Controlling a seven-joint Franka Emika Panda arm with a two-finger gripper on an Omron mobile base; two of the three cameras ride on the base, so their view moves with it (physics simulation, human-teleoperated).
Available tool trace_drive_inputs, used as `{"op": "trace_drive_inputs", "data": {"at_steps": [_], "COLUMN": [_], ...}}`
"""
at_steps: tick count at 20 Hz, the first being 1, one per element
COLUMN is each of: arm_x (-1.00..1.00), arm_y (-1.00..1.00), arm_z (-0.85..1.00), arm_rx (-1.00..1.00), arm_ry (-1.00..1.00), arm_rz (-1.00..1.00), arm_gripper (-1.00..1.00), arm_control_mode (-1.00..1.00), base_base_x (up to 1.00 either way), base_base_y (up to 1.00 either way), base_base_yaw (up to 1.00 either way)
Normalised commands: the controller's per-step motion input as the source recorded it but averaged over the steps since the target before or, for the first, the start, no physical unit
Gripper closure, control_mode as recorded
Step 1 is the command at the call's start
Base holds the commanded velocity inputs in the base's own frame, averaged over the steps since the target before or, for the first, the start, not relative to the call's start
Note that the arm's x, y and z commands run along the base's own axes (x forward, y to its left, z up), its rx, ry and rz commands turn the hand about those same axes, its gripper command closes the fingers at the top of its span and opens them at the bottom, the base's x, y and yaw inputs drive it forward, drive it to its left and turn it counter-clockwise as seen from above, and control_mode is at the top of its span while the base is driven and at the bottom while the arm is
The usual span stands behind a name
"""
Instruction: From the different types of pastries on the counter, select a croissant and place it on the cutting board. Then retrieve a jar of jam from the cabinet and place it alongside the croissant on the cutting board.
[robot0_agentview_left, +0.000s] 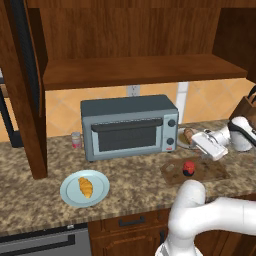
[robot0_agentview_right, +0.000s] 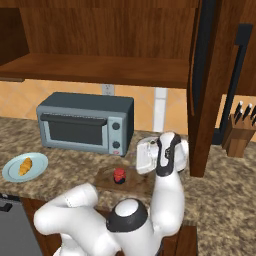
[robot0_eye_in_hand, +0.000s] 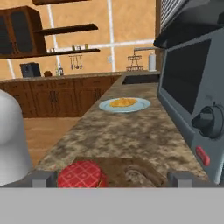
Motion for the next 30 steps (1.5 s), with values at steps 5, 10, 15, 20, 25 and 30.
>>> {"op": "trace_drive_inputs", "data": {"at_steps": [5,10,15,20,25,30], "arm_x": [-0.53,-0.70,-0.36,-0.27,-0.35,-0.19], "arm_y": [0.05,0.63,0.82,0.53,0.57,0.95], "arm_z": [0.33,0.20,0.36,0.46,0.32,0.07], "arm_rx": [-0.02,-0.12,-0.12,-0.09,-0.03,-0.02], "arm_ry": [-0.33,-0.29,-0.03,0.07,0.01,-0.02], "arm_rz": [0.01,-0.05,-0.22,-0.17,-0.05,0.01], "arm_gripper": [-1.00,-1.00,-1.00,-1.00,-1.00,-1.00], "arm_control_mode": [-1.00,-1.00,-1.00,-1.00,-1.00,-1.00], "base_base_x": [0.00,0.00,0.00,0.00,0.00,0.00], "base_base_y": [0.00,0.00,0.00,0.00,0.00,0.00], "base_base_yaw": [0.00,0.00,0.00,0.00,0.00,0.00]}}
